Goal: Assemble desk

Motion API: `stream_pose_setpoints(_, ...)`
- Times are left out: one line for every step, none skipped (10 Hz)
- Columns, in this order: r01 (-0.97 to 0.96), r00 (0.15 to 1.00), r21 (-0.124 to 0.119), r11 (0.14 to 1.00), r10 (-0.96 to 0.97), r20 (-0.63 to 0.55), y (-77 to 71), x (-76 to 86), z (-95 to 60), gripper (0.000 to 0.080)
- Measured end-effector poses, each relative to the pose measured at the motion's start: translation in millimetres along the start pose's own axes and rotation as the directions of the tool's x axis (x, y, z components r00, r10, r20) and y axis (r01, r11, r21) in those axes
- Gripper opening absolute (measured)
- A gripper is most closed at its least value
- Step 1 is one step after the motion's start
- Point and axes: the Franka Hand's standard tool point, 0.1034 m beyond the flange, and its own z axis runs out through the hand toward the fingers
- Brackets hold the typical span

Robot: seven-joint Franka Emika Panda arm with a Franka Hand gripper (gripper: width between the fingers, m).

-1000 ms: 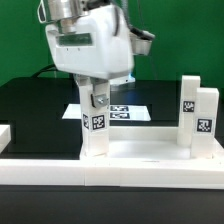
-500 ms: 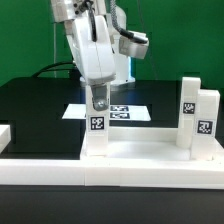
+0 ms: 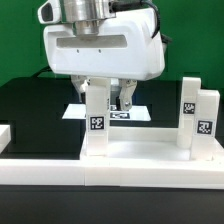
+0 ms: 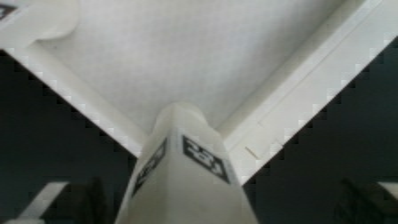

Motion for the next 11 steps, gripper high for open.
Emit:
stream_pose_setpoints(0.066,0.998,0.0,0.998,-0.066,0.0,0.0,0.0,0.0,0.0649)
stream_pose_setpoints(0.228,0.974,-0.022,0.973,-0.228,-0.003,2.0,0.8,-0.3,0.0649)
stream_pose_setpoints(0.439,0.898,-0.053,0.897,-0.44,0.003,3.4,0.8,-0.3,0.0649)
stream_pose_setpoints(0.593,0.805,-0.058,0.803,-0.593,0.018,3.3,-0.9,0.9,0.0649)
stream_pose_setpoints(0.665,0.746,-0.051,0.745,-0.665,0.029,9.7,1.1,1.7,0.0649)
stream_pose_setpoints(0.668,0.744,-0.054,0.742,-0.668,0.029,10.8,2.2,1.3,0.0649)
stream_pose_setpoints(0.645,0.764,-0.055,0.762,-0.645,0.027,10.1,1.6,1.6,0.0522)
stream_pose_setpoints(0.64,0.769,-0.055,0.767,-0.639,0.027,10.4,1.8,1.5,0.0522)
stream_pose_setpoints(0.591,0.807,-0.055,0.805,-0.591,0.023,10.0,1.6,1.6,0.0383)
stream_pose_setpoints(0.517,0.856,-0.057,0.854,-0.517,0.018,10.0,1.5,1.7,0.0287)
stream_pose_setpoints(0.466,0.885,-0.058,0.883,-0.466,0.015,9.9,1.5,1.7,0.0287)
